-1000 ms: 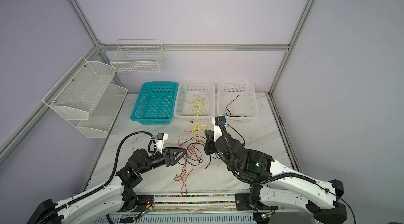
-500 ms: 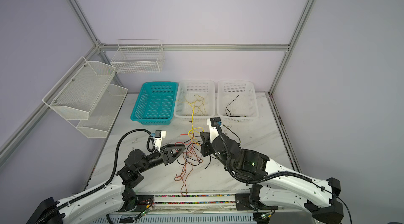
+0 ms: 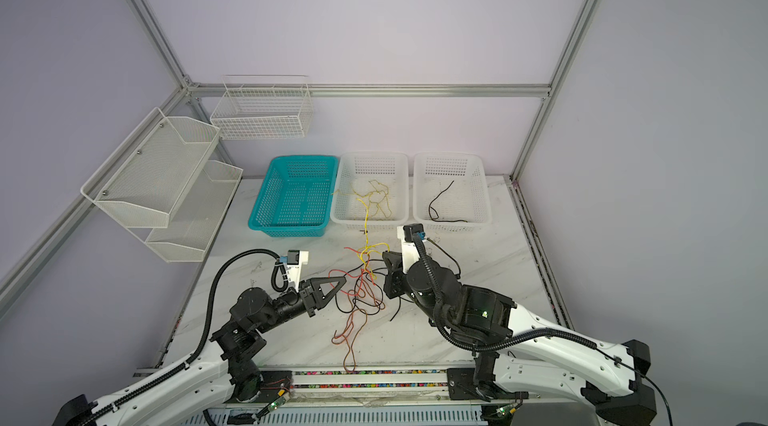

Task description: Untangle the cables

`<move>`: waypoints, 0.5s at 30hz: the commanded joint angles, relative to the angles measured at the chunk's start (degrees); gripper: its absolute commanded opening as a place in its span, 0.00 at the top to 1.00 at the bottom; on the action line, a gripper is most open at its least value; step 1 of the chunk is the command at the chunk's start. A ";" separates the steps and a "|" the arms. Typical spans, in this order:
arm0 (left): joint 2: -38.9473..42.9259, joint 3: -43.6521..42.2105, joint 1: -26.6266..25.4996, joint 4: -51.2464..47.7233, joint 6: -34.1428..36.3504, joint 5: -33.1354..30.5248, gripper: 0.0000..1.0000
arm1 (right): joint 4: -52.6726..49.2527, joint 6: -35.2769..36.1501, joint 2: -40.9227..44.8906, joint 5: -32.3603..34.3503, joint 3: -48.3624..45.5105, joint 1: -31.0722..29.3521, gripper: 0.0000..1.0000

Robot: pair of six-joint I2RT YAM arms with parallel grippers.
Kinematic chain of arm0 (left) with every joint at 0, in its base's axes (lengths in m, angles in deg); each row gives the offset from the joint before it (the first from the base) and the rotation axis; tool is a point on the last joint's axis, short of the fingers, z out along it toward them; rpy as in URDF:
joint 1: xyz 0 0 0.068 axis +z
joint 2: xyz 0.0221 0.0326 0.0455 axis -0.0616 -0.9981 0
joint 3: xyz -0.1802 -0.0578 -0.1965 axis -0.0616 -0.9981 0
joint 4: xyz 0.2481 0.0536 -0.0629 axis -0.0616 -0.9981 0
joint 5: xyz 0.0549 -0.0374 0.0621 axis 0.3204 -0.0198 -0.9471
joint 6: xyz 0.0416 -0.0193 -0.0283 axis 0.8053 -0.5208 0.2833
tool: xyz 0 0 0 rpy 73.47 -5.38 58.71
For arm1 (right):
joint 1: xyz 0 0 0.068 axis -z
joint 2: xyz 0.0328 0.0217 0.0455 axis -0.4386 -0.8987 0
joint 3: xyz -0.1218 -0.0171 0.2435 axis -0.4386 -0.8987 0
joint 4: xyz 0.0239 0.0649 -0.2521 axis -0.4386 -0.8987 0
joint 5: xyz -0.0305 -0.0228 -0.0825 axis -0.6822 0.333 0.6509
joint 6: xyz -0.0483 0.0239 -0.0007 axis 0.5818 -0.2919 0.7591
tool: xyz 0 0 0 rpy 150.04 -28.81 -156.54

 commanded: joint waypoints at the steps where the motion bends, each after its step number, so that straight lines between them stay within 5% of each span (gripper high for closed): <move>1: 3.05 1.88 1.01 -11.51 2.98 -4.30 1.00 | -5.09 -1.96 2.06 10.67 2.30 0.22 1.00; 5: 6.78 1.72 3.92 -19.94 2.36 -5.10 1.00 | -9.77 -2.87 5.13 18.90 4.05 0.55 1.00; 15: 13.85 0.69 14.12 -30.78 -0.27 -3.90 1.00 | -18.99 -4.10 7.28 23.66 9.37 1.72 1.00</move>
